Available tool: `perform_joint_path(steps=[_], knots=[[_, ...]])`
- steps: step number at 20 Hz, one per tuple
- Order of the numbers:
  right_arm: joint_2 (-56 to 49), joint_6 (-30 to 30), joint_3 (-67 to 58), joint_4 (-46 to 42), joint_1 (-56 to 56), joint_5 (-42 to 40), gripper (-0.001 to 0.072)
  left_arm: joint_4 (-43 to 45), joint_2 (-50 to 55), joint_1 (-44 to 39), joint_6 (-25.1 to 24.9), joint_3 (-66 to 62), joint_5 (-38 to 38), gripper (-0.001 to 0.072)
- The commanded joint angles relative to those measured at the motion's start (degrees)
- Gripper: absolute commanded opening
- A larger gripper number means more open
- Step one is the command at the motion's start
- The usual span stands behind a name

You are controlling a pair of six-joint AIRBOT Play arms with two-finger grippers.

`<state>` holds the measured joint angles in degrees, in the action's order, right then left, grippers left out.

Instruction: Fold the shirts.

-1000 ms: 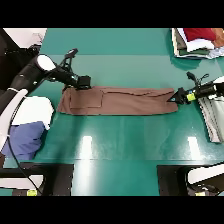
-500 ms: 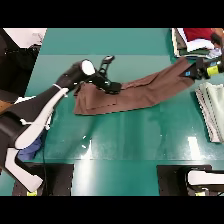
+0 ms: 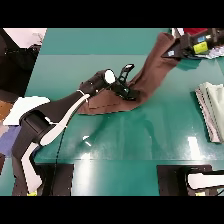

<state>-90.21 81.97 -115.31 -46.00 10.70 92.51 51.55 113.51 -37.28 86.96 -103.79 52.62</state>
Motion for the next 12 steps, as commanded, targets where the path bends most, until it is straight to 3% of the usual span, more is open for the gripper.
perform_joint_path(steps=[1,6,12], knots=[[-2.16,0.74,-3.13,-0.04,4.39,-0.90,0.0015,-0.90,1.33,-1.03,0.04,-0.35,-0.24,0.0024],[-0.76,0.22,0.39,-0.07,5.97,-4.92,0.0015,0.02,0.96,-0.50,-1.88,-0.37,2.21,0.0024],[-0.85,-0.17,0.42,-0.04,6.84,-5.38,0.0015,8.33,-7.06,9.29,-1.42,-0.37,8.46,0.0023]])
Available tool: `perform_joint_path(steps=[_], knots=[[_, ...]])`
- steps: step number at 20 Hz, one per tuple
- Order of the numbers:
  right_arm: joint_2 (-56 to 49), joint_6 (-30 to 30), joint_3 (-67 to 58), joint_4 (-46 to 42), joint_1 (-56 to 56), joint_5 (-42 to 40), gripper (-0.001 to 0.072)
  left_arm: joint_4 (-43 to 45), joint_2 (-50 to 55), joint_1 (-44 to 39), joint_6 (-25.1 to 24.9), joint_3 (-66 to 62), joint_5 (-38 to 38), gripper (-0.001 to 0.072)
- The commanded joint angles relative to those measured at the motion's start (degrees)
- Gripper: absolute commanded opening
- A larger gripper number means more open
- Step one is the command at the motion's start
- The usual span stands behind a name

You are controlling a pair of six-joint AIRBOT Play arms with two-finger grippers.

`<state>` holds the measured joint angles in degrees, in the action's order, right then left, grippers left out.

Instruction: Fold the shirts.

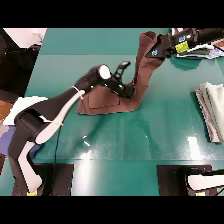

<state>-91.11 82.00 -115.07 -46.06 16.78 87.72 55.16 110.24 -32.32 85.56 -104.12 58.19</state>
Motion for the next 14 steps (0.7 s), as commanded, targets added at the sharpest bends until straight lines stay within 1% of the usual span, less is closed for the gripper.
perform_joint_path(steps=[1,5,7,9,11,12,13,14], knots=[[0.04,-0.66,0.17,0.04,1.42,-0.98,0.0015,6.67,-6.05,6.58,-0.02,-0.04,3.39,0.0024],[-2.01,-1.81,0.11,0.79,6.99,-4.68,0.0016,13.35,-14.86,16.83,-0.52,-0.04,6.86,0.0024],[-5.29,-5.55,0.11,7.04,11.47,-7.56,0.0016,15.17,-18.86,22.12,-0.50,-0.04,8.59,0.0025],[-9.60,-9.64,0.09,11.76,17.09,-13.16,0.0017,16.09,-22.32,26.64,-0.50,-0.04,9.18,0.0025],[-14.43,-13.46,0.07,11.54,23.04,-18.82,0.0019,16.06,-24.90,30.18,-0.46,-0.09,9.64,0.0025],[-16.92,-15.82,0.07,11.58,25.49,-22.18,0.0057,16.06,-25.70,31.36,-0.46,-0.09,9.94,0.0025],[-18.93,-16.57,0.04,11.76,27.21,-24.00,0.0294,16.06,-26.36,32.33,-0.46,-0.11,10.60,0.0025],[-20.52,-16.57,0.04,11.78,28.33,-24.59,0.0566,16.06,-26.91,32.85,-0.48,-0.09,11.43,0.0025]])
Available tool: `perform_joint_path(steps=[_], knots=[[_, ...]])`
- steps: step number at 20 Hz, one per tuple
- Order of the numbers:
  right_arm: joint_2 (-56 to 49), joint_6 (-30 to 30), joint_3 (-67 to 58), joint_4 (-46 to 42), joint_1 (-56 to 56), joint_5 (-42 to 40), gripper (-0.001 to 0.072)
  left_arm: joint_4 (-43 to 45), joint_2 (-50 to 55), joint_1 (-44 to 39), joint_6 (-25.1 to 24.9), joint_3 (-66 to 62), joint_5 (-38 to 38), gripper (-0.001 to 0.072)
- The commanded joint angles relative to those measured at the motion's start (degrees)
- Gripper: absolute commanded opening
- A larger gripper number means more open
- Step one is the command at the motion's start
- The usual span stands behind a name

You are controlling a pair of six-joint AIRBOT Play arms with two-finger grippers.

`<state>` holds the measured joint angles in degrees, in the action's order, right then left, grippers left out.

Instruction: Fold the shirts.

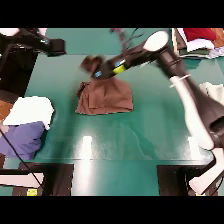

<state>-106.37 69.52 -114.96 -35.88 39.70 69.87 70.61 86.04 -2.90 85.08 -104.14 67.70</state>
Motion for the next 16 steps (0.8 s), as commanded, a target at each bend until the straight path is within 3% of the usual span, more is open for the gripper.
perform_joint_path(steps=[1,2,4,10,16], knots=[[-6.32,-4.07,-0.04,1.73,5.68,-5.64,0.0702,0.98,-2.97,3.65,-0.02,-0.09,2.93,0.0025],[-6.67,-3.98,-0.04,1.33,5.25,-3.67,0.0692,0.96,-3.02,3.65,-0.04,-0.07,3.98,0.0025],[-6.19,-1.44,-0.04,-0.92,2.21,2.01,0.0510,0.94,-2.99,3.65,-0.02,-0.07,5.46,0.0025],[-3.56,6.84,0.11,-13.25,-13.33,20.31,0.0510,0.26,-2.99,3.65,-0.02,0.00,6.91,0.0025],[0.74,10.03,12.90,-14.86,-24.59,16.31,0.0510,-0.81,-2.95,3.65,-0.68,0.00,6.88,0.0025]])
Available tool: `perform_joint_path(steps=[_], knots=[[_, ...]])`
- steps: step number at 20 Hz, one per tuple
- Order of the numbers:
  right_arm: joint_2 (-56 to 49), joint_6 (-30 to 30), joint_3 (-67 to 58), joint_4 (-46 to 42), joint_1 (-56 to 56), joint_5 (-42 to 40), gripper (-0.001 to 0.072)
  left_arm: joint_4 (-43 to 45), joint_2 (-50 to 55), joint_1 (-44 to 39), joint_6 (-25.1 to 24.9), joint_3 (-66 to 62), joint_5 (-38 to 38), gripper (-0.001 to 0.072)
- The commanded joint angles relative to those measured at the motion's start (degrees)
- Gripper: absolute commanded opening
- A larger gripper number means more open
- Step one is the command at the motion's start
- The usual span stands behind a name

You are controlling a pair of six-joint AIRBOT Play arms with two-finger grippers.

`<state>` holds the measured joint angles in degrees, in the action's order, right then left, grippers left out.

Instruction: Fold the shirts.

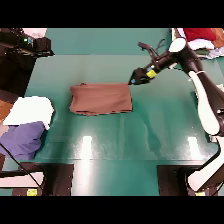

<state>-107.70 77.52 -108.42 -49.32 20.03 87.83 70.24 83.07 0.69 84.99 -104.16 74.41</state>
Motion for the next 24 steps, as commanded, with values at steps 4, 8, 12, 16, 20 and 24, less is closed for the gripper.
perform_joint_path(steps=[4,8,12,16,20,24], knots=[[4.55,2.34,19.26,0.83,-6.56,-11.89,0.0579,-1.42,0.02,0.04,-1.44,0.02,-0.15,0.0025],[1.70,-2.21,25.57,14.84,-4.50,-17.86,0.0719,-1.88,0.04,0.04,-1.46,0.02,-0.50,0.0025],[-2.19,-2.60,25.29,19.87,0.35,-19.93,0.0695,-1.86,0.04,0.07,-1.57,0.02,-0.46,0.0025],[-4.26,-3.28,20.61,19.65,5.25,-21.66,0.0484,-1.88,0.13,0.07,-2.54,0.02,-0.24,0.0025],[-4.72,-3.69,15.26,19.10,6.64,-21.24,0.0059,-1.99,0.13,0.04,-2.51,0.02,0.24,0.0025],[-0.39,-3.96,12.41,14.80,4.02,-18.71,0.0016,-4.81,0.13,0.00,-2.51,0.02,1.38,0.0025]])
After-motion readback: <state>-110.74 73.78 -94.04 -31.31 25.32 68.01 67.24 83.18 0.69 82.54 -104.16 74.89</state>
